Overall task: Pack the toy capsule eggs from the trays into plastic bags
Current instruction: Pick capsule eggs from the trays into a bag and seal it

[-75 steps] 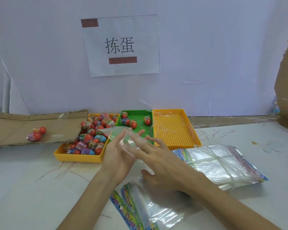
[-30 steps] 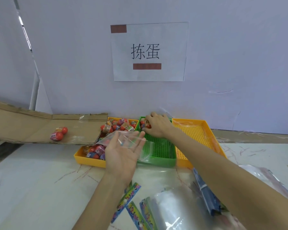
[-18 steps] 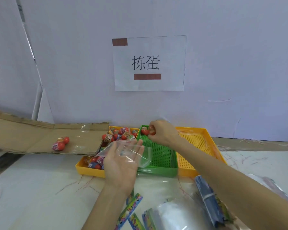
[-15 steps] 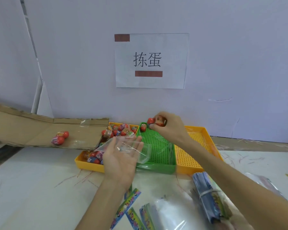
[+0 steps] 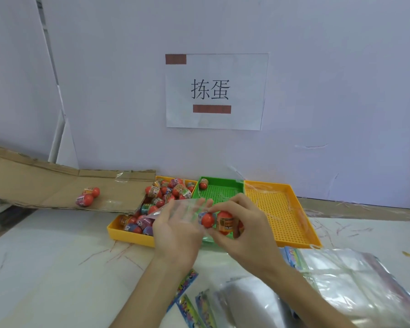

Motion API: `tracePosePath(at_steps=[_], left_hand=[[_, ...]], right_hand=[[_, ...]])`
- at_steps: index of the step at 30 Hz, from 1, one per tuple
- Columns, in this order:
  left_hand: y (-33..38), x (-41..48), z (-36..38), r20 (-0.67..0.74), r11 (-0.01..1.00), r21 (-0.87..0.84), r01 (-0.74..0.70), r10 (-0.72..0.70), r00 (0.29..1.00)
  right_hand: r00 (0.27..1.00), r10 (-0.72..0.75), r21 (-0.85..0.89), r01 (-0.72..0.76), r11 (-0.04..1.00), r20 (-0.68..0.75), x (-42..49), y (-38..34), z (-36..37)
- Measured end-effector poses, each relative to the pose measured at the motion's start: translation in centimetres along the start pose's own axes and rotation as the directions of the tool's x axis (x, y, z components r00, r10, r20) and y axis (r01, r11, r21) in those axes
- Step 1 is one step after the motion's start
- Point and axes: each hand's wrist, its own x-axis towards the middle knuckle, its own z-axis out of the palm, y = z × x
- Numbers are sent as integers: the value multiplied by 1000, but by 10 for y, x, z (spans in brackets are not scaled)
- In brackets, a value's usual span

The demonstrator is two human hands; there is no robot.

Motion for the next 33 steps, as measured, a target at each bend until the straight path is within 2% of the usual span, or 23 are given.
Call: tracePosePath(at_steps=[4,7,11,18,21,25,29,33], left_hand=[[-7,-3,1,17,999,33,30,-30,999],[-9,-5,3,-22,998,51,30,-29,999],[-9,-7,4,-37,999,10,44,-44,998],[-7,-8,3,-55,998,7,70,-70,996],[-5,-4,-2,-26,997,-5,81,-81,996],[-7,1,-5,-2,999,7,47,-47,999],[-13,0,-4,49,997,68,41,-44,998],[-18,1,-4,116,994,66,82,-89,989]], right_hand=[[996,77,-31,-75,997,41,-2,5,-1],[990,118,-61,-113,992,76,-3,7,-3],[985,156,-3,-157,988,71,-3,5,-7],[996,80,37,-82,996,44,-7,-2,-14],[995,35,-4,-35,999,96,-8,-5,-16],[982,48,-68,-36,997,185,-10,-5,-14],[996,37,-137,-26,990,76,-14,-5,-10],[999,-13,-200,20,980,33,-16,-4,-5]])
